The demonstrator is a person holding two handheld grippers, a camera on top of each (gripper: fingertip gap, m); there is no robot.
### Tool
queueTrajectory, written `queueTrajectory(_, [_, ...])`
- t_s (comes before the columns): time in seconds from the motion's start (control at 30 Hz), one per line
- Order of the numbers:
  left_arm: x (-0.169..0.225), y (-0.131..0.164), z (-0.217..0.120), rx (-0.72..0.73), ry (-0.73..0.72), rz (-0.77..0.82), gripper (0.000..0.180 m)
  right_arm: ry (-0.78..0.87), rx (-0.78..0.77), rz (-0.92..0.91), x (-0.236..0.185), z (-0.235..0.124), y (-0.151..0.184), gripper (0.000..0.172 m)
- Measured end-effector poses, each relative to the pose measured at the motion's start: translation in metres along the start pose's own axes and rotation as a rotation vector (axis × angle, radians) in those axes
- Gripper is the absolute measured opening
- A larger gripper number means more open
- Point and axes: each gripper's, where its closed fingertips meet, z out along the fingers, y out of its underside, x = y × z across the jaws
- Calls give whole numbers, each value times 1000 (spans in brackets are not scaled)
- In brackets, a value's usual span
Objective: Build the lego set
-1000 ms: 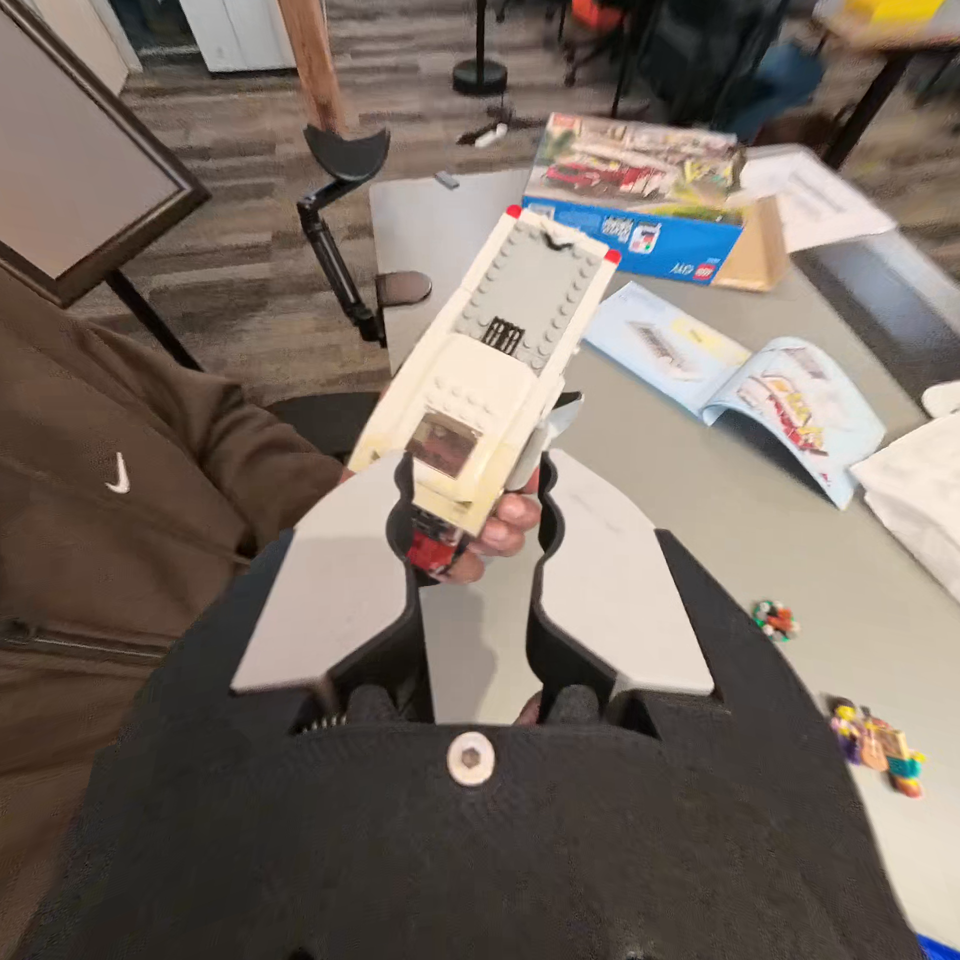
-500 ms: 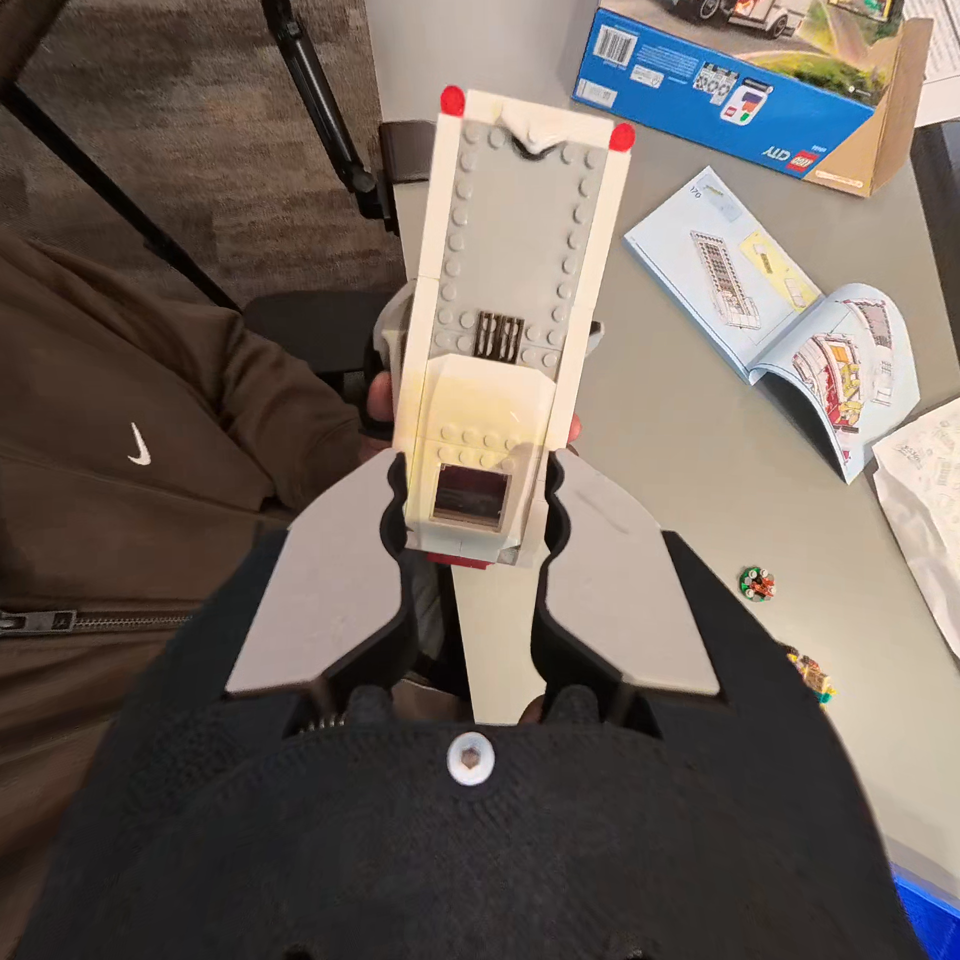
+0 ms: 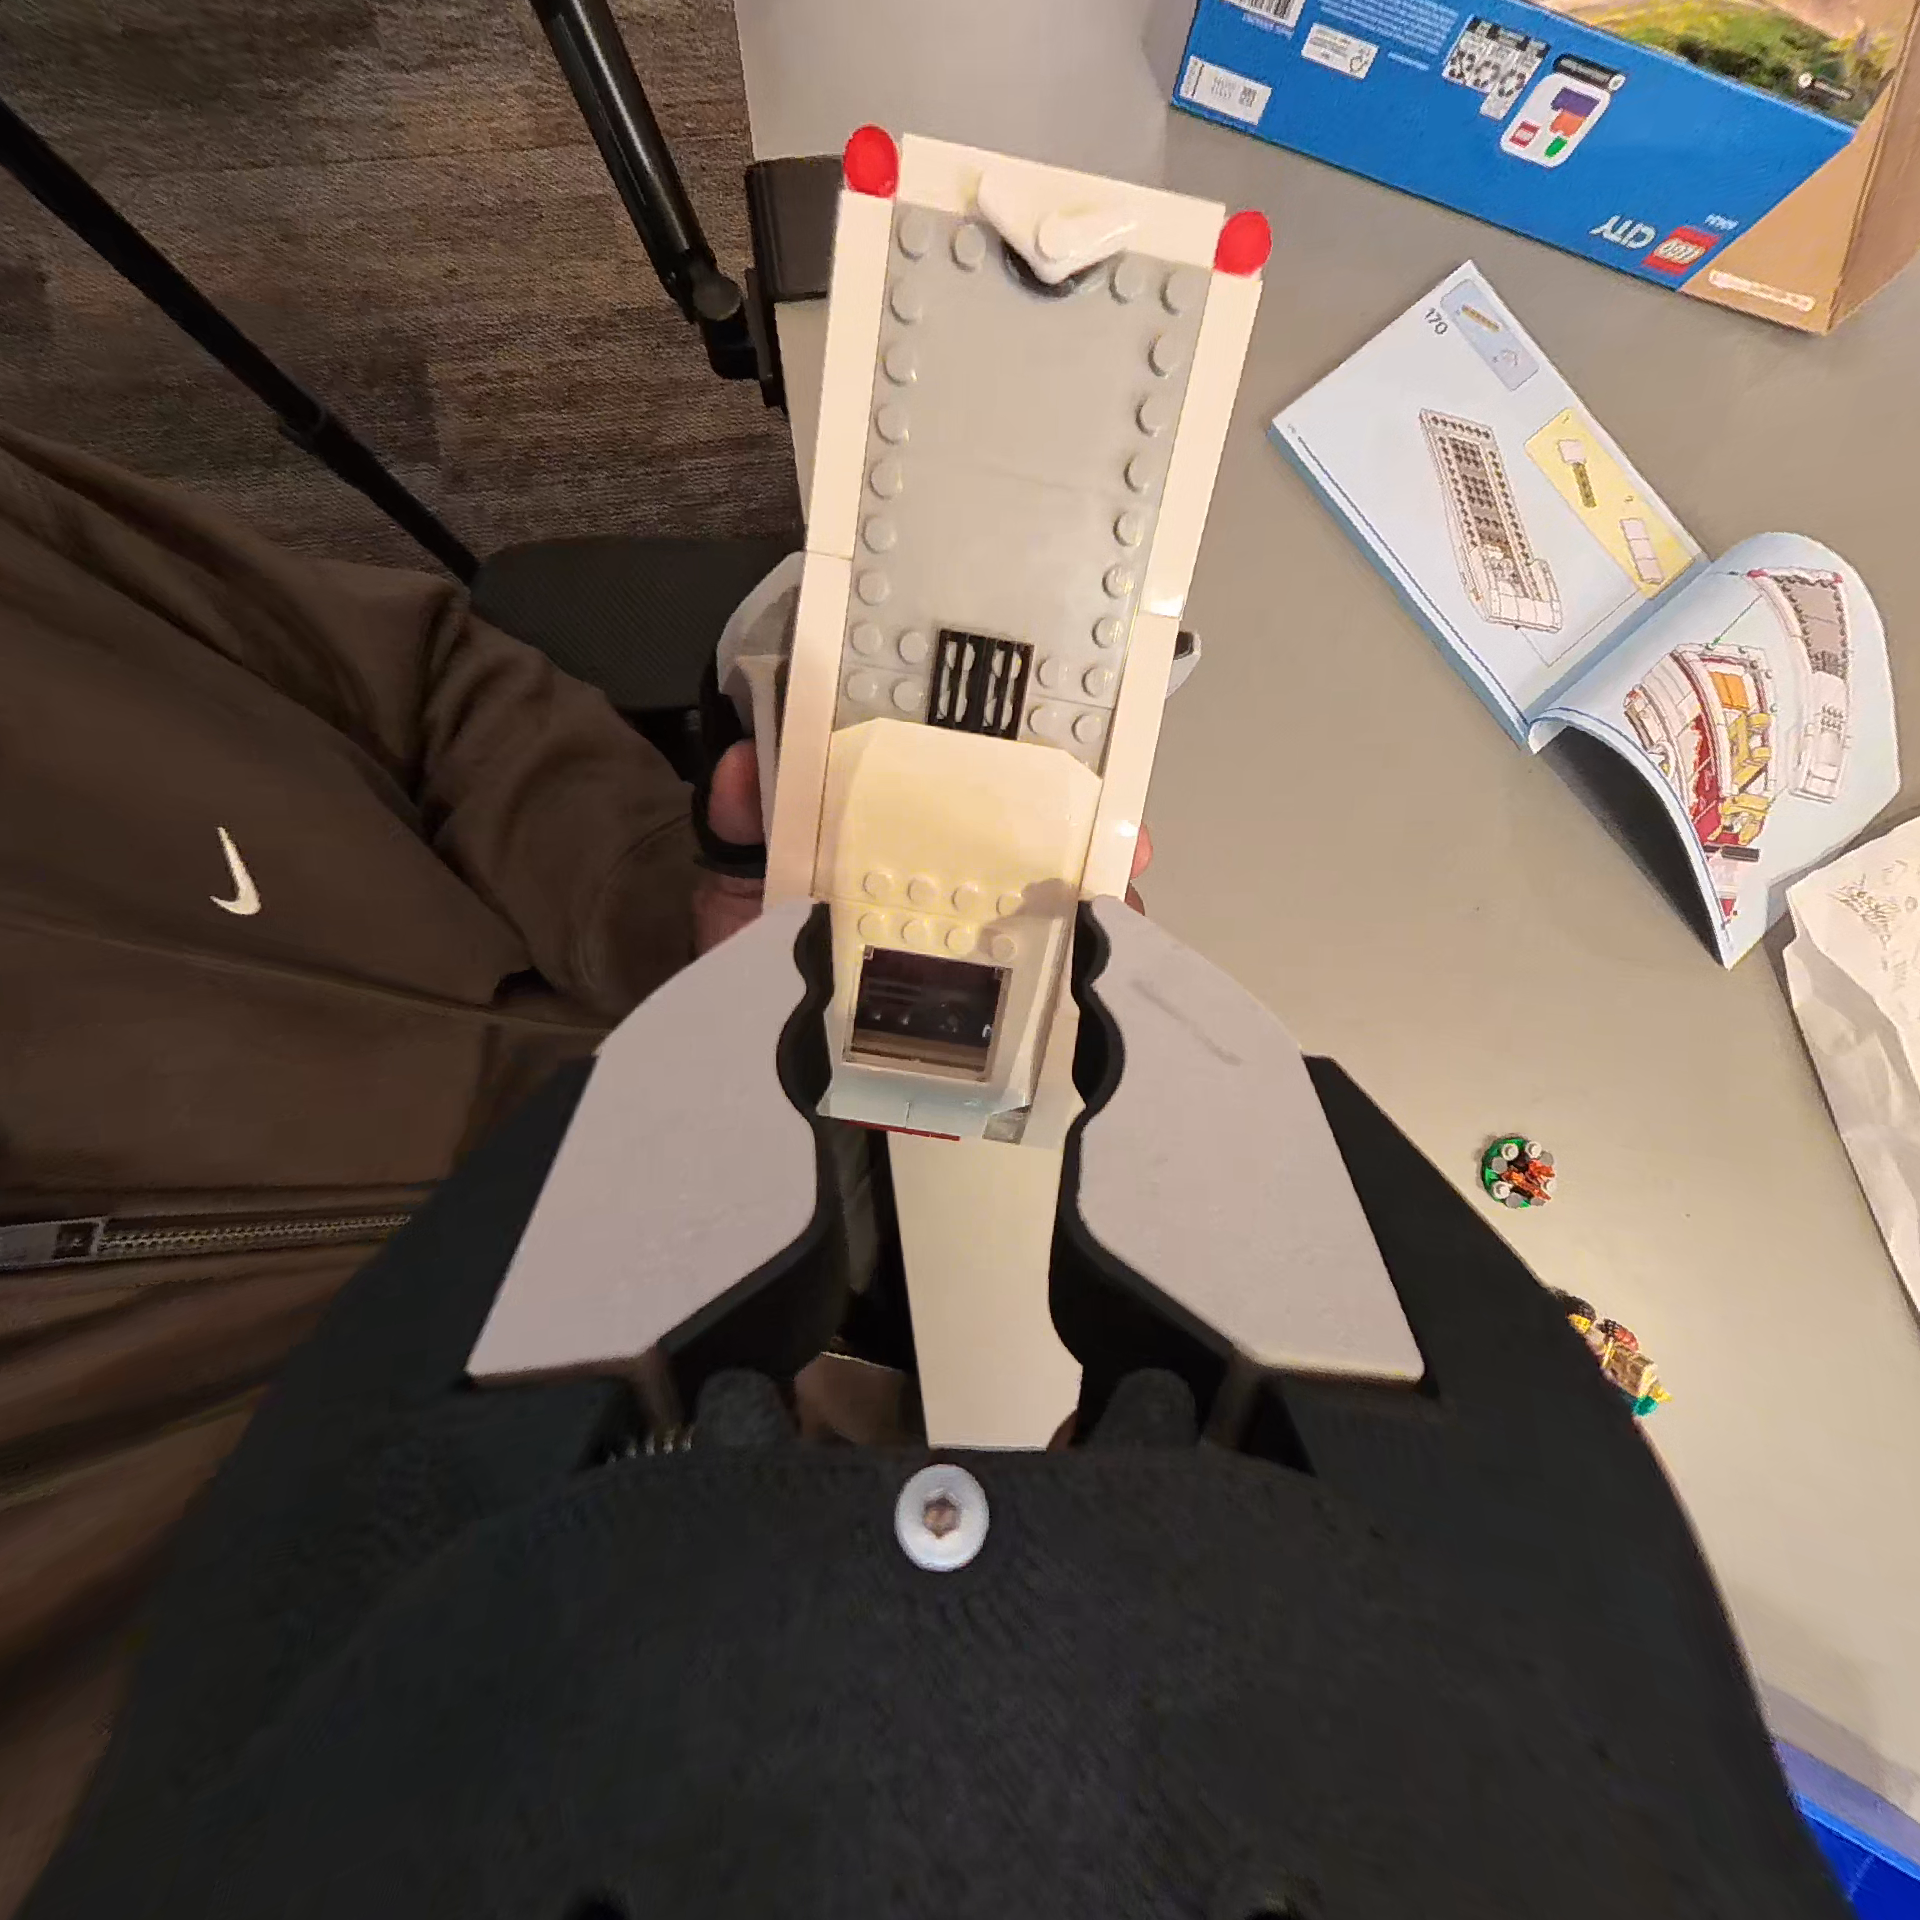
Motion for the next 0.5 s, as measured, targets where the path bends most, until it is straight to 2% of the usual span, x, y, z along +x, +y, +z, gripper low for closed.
queueTrajectory(0.5, [-1,-1,-2,-15,-18,-21,85,-18,-5,-6,-4,4,0,40])
